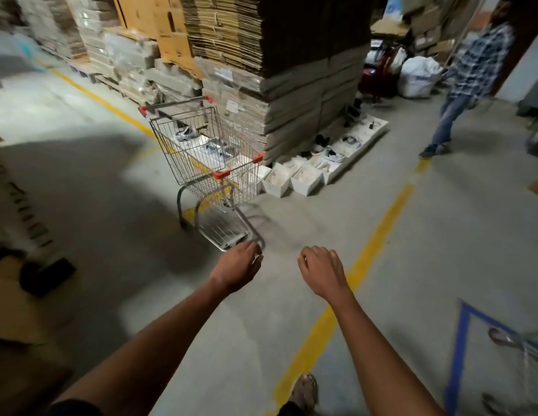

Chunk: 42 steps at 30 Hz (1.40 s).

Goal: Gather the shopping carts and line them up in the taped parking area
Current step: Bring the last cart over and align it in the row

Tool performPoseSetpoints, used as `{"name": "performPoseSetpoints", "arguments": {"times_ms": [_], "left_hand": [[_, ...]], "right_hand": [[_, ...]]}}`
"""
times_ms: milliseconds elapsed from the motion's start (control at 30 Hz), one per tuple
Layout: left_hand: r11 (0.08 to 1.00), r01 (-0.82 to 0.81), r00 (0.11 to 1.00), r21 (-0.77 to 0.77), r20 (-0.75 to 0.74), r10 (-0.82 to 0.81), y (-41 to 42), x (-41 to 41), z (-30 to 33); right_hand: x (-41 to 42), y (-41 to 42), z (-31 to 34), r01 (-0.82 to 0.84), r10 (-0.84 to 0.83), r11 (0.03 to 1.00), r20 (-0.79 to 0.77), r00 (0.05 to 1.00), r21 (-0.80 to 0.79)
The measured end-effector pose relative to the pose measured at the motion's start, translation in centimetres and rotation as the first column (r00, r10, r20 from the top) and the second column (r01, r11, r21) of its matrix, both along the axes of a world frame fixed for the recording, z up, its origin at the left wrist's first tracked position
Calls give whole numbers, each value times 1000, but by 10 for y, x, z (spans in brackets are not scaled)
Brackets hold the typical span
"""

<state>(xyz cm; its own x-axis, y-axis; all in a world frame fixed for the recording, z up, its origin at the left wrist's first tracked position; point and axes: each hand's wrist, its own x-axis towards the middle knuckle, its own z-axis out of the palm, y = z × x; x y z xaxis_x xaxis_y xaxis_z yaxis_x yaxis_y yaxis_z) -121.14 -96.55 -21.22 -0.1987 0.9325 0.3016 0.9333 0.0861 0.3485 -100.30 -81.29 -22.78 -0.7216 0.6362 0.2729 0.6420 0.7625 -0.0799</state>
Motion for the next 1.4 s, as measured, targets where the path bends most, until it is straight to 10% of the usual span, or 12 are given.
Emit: {"name": "performPoseSetpoints", "arguments": {"times_ms": [1400], "left_hand": [[883, -465, 878, -70, 96, 469, 646, -447, -32]], "right_hand": [[-518, 679, -12, -387, 396, 914, 59, 916, -124]]}}
